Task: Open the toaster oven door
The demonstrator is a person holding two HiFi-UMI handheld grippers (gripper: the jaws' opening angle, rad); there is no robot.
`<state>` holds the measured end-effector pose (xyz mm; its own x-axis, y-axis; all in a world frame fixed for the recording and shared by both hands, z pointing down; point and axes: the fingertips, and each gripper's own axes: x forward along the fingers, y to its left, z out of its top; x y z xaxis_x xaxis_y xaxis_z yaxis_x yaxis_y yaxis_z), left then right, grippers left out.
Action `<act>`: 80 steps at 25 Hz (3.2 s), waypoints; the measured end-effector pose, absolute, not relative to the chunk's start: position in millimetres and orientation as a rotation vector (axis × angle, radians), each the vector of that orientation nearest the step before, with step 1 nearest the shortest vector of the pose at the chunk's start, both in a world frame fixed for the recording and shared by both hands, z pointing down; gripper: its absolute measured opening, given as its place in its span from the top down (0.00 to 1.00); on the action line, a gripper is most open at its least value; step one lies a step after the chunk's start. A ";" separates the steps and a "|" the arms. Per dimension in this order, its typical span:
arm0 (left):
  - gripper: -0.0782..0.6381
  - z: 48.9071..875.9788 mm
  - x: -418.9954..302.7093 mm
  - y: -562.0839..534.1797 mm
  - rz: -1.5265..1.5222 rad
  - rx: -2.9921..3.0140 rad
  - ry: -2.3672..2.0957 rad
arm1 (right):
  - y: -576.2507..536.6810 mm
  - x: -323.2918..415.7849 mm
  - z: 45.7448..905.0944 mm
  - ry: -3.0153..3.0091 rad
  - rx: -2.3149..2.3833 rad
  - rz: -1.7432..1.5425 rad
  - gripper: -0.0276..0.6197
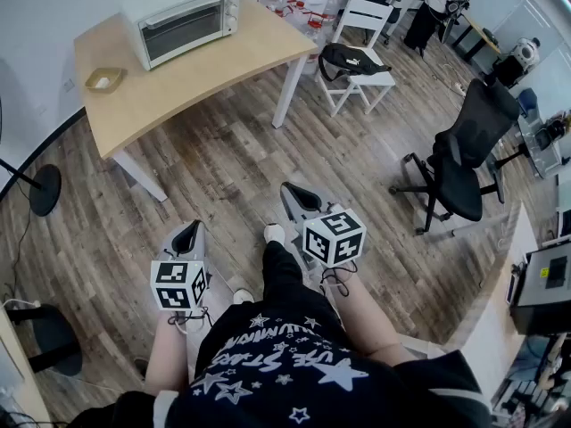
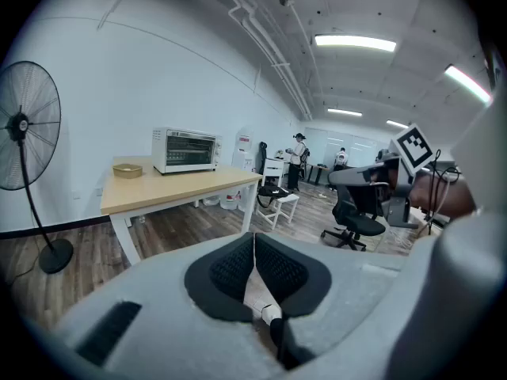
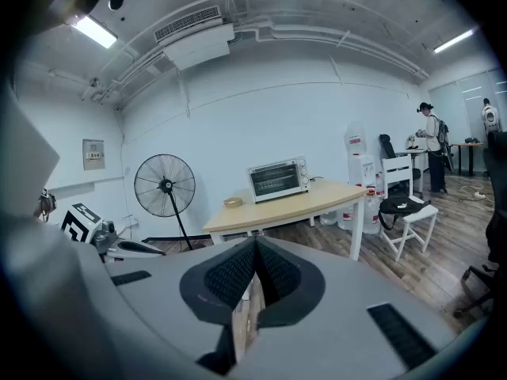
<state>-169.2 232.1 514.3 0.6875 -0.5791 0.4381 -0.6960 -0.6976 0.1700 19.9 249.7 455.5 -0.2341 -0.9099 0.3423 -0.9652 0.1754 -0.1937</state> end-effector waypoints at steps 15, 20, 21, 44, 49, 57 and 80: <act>0.86 519.3 -182.3 233.8 0.480 2.531 -1.038 | 256.2 28.6 458.5 -2.272 1.904 0.579 0.95; 0.86 518.4 -168.9 224.9 0.496 2.548 -1.024 | 243.7 52.4 457.0 -2.270 1.993 0.633 0.95; 0.86 518.0 -165.1 221.9 0.497 2.550 -1.023 | 239.6 58.5 456.8 -2.262 2.005 0.629 0.95; 0.86 513.6 -62.2 36.9 0.558 2.402 -1.275 | -12.9 169.4 473.9 -2.427 1.741 0.830 0.61; 0.86 505.5 -57.3 2.8 0.545 2.333 -1.397 | -61.0 179.3 474.2 -2.481 1.635 0.849 0.60; 0.86 495.3 -71.1 -22.5 0.524 2.253 -1.527 | -105.0 162.3 481.0 -2.542 1.503 0.892 0.60; 0.86 461.6 -120.5 -238.0 0.414 2.297 -1.585 | -303.8 143.2 426.7 -2.523 1.583 0.758 0.61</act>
